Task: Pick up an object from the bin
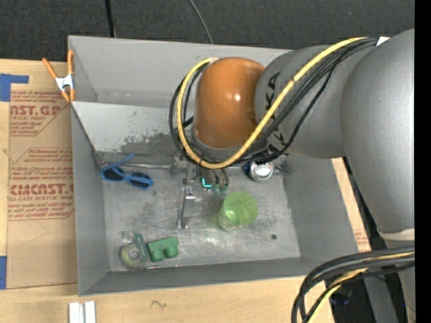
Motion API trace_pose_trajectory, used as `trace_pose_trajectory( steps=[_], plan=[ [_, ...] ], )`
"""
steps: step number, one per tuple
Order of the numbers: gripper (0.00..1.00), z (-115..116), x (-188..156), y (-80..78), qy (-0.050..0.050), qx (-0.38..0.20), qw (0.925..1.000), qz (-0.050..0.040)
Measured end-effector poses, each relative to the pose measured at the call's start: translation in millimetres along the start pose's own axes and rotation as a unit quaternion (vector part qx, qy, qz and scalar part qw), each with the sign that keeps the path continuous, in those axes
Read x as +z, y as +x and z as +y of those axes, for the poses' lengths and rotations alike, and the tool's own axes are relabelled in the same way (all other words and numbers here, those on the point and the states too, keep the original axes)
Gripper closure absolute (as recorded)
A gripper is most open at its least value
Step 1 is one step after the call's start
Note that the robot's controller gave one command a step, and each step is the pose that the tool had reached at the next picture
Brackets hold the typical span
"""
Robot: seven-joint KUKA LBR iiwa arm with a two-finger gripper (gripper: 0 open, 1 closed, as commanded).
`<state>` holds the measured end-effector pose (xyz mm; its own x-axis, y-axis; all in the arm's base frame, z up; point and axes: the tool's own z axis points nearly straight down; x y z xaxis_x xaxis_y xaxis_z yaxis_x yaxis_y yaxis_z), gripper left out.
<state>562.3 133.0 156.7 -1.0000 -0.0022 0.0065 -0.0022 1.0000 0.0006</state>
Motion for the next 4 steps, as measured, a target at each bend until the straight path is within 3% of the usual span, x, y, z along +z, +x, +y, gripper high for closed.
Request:
trace_pose_trajectory(
  steps=[1, 2, 3, 4],
  plan=[
    [0.0, 48.2, 82.6, 74.1, 0.0, -0.138, 0.9903, -0.0123],
    [0.0, 14.3, 55.8, 73.0, 0.001, -0.118, 0.993, -0.0052],
    [0.0, 32.6, 57.1, 78.9, 0.0, -0.052, 0.9986, -0.0048],
    [0.0, 31.8, 83.3, 71.4, -0.001, -0.111, 0.9937, -0.0108]
  ],
)
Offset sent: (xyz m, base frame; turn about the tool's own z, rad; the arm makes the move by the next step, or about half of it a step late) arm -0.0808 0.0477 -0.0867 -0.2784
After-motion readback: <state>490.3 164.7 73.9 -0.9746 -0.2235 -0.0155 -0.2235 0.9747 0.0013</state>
